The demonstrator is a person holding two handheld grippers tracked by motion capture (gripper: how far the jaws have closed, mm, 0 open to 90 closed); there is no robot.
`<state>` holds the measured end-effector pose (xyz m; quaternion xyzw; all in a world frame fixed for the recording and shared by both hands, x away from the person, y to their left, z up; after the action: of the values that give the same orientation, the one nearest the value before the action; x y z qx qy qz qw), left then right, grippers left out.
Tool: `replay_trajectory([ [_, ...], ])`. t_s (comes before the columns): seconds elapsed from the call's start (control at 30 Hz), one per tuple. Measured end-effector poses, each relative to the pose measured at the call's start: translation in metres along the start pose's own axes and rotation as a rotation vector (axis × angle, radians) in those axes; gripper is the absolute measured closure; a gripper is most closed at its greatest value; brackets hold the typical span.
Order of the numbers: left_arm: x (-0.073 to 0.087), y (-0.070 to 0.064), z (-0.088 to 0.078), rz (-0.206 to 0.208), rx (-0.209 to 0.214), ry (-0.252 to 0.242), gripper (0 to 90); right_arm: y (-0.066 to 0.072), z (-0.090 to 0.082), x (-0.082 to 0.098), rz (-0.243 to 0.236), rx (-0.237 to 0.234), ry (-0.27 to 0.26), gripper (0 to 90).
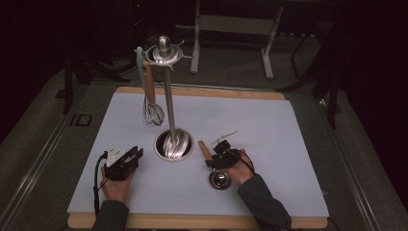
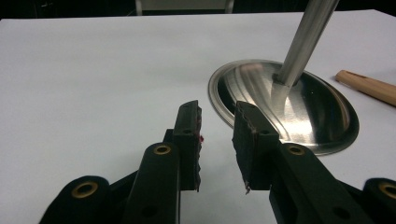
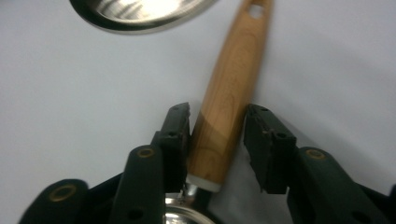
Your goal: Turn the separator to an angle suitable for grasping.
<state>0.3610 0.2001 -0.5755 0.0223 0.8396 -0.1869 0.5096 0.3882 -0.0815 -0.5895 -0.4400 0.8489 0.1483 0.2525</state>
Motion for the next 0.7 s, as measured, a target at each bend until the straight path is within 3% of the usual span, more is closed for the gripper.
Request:
replay_trajectory([
  [0.37, 0.0, 0.0, 0.0, 0.004, -0.003, 0.005, 71.4, -0.028, -0.02, 0.026, 0.058, 0.02, 0.029, 67.5],
  [0.5, 0.001, 0.0, 0.001, 0.005, -0.004, 0.007, 70.8, -0.028, -0.025, 0.031, 0.04, -0.047, 0.06, 64.8],
  [0.7, 0.001, 0.0, 0.001, 0.009, -0.006, 0.008, 70.6, -0.025, -0.027, 0.034, 0.018, -0.092, 0.107, 64.0],
])
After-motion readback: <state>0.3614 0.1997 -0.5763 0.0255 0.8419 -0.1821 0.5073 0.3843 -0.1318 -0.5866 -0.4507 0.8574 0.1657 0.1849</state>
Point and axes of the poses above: each handheld gripper's, and its own axes: z roughly forward along the jaws, x roughly out of its underside, y roughly to its left, the point moved 9 cm from there along z, roughly forward along the jaws, and after that the axes turned 13 degrees about -z, right-handed, at the moved point
